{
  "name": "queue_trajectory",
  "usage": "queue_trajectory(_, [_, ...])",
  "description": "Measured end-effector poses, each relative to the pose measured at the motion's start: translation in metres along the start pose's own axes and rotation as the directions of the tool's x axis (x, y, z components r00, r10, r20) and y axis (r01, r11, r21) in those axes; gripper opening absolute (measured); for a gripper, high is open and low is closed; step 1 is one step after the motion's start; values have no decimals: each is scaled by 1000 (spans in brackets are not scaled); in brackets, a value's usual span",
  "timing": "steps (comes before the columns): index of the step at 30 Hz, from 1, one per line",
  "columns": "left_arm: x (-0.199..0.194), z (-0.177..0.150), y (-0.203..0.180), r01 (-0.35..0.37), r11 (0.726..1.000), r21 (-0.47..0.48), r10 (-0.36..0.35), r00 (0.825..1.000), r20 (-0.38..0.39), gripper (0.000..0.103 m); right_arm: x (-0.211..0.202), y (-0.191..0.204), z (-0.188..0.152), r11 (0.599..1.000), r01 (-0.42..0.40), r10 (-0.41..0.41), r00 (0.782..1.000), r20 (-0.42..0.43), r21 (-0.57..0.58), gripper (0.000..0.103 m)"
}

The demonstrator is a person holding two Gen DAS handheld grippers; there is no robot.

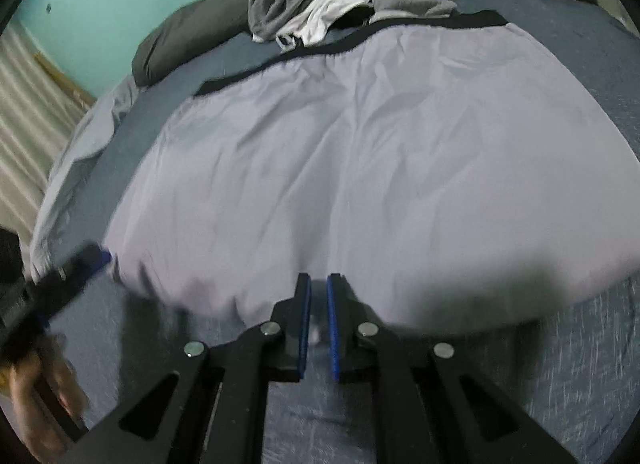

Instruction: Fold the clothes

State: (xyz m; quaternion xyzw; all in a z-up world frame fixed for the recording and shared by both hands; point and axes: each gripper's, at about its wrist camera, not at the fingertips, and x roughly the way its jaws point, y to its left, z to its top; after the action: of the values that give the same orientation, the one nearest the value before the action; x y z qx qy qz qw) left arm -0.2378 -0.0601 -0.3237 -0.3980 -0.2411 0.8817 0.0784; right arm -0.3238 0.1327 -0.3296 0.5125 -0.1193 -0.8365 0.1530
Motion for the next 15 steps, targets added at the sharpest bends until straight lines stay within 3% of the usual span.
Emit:
queue_trajectory(9, [0,1,4,4,1000,-7,-4,1000,-1,49,12,-8,-2,999,23,-22,999,-29,24,5])
queue_trajectory(15, [1,2,5,9,1000,-8,-9,1000,-2,49,2,-2,5,998,55,-55,998,7,-36,4])
